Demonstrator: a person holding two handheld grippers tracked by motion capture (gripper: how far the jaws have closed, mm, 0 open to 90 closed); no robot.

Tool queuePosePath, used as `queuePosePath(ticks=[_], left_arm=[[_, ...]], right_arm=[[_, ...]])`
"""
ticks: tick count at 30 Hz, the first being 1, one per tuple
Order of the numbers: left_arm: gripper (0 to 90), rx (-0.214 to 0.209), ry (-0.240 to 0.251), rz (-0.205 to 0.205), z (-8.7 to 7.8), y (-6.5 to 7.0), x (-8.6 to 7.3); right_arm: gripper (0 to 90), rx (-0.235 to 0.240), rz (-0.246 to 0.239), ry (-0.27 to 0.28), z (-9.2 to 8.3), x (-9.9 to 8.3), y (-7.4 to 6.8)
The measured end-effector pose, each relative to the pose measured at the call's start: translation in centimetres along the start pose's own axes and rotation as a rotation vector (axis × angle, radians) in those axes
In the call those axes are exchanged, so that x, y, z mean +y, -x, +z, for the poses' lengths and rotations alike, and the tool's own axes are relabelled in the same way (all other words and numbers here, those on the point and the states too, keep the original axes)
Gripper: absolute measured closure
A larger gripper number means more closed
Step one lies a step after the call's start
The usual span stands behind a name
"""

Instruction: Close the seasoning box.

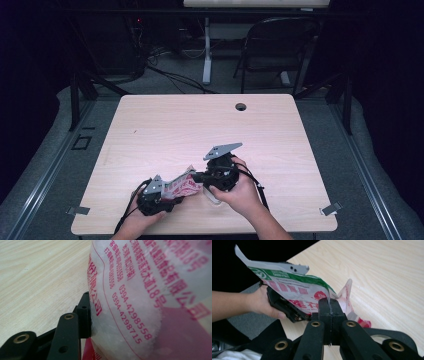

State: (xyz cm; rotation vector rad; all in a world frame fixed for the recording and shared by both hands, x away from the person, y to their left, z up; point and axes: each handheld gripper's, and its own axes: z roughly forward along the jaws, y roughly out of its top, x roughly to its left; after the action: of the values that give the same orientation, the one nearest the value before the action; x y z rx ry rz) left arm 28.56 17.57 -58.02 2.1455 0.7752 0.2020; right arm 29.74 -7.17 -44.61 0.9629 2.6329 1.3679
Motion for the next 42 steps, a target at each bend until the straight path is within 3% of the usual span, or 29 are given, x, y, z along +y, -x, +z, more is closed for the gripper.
queuePosePath(ticks=[6,7,11,16,23,27,35,39,40,42], left_arm=[[55.2,-0.013,0.002,-0.031,0.0,-0.2,0.0],[55.3,-0.015,-0.004,-0.027,0.0,-0.2,0.0],[55.3,-0.019,0.0,-0.035,0.0,-0.2,-0.1],[55.3,-0.02,0.0,-0.033,0.1,-0.3,-0.1],[55.4,-0.015,-0.005,-0.033,0.1,-0.2,-0.1],[55.4,-0.014,-0.006,-0.035,0.1,-0.2,-0.1],[54.7,-0.022,0.007,-0.044,0.2,-0.3,-0.3],[49.3,-0.031,0.02,-0.046,0.2,-0.4,-0.3],[47.0,-0.017,0.024,-0.039,0.2,-0.4,-0.3],[43.2,-0.024,0.039,-0.055,0.2,-0.4,-0.3]], right_arm=[[90.0,0.013,-0.01,0.051,-0.9,1.0,-0.2],[90.0,0.021,-0.007,0.042,-0.9,1.0,-0.2],[76.2,0.022,0.003,-0.046,-0.4,0.7,0.1],[75.8,0.033,-0.012,-0.093,0.7,0.6,-0.2],[79.8,0.03,-0.014,-0.142,2.7,0.7,-0.3],[86.6,0.034,-0.016,-0.152,3.6,0.7,-0.4],[90.0,0.032,-0.03,-0.168,3.9,1.0,-0.5],[90.0,0.024,-0.034,-0.158,4.0,1.4,-0.6],[90.0,0.019,-0.035,-0.162,4.0,1.5,-0.7],[90.0,0.011,-0.044,-0.162,4.1,1.6,-0.8]])
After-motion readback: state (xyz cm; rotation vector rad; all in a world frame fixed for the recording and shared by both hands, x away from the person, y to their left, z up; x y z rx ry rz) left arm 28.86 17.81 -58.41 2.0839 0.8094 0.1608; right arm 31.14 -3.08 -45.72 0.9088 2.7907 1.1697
